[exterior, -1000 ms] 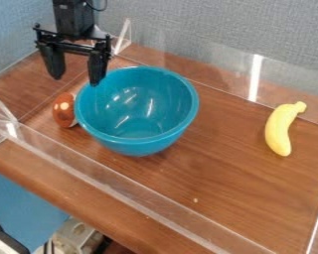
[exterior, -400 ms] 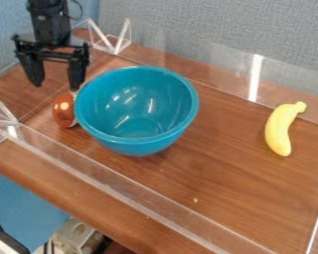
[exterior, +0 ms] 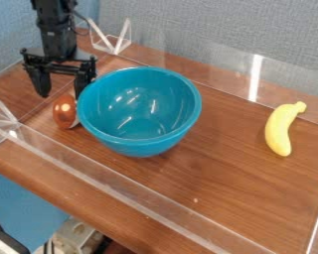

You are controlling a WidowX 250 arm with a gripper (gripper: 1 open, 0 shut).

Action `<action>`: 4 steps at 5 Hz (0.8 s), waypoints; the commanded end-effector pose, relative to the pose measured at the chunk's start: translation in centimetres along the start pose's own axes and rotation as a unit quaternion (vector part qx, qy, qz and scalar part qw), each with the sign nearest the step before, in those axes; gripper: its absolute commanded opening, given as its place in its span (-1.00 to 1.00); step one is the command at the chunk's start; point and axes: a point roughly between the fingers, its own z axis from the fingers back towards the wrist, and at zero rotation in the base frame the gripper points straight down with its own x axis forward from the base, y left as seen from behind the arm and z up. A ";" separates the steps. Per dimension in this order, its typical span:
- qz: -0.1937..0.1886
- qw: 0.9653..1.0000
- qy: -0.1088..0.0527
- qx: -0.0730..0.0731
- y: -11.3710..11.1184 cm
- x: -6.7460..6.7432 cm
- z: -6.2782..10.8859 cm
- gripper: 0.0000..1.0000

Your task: Put the mushroom in the blue bowl

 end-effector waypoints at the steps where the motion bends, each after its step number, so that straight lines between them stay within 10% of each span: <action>1: -0.011 1.000 -0.018 0.004 0.3 0.1 -0.1 1.00; 4: -0.014 1.000 -0.022 0.012 -0.1 0.2 -0.6 1.00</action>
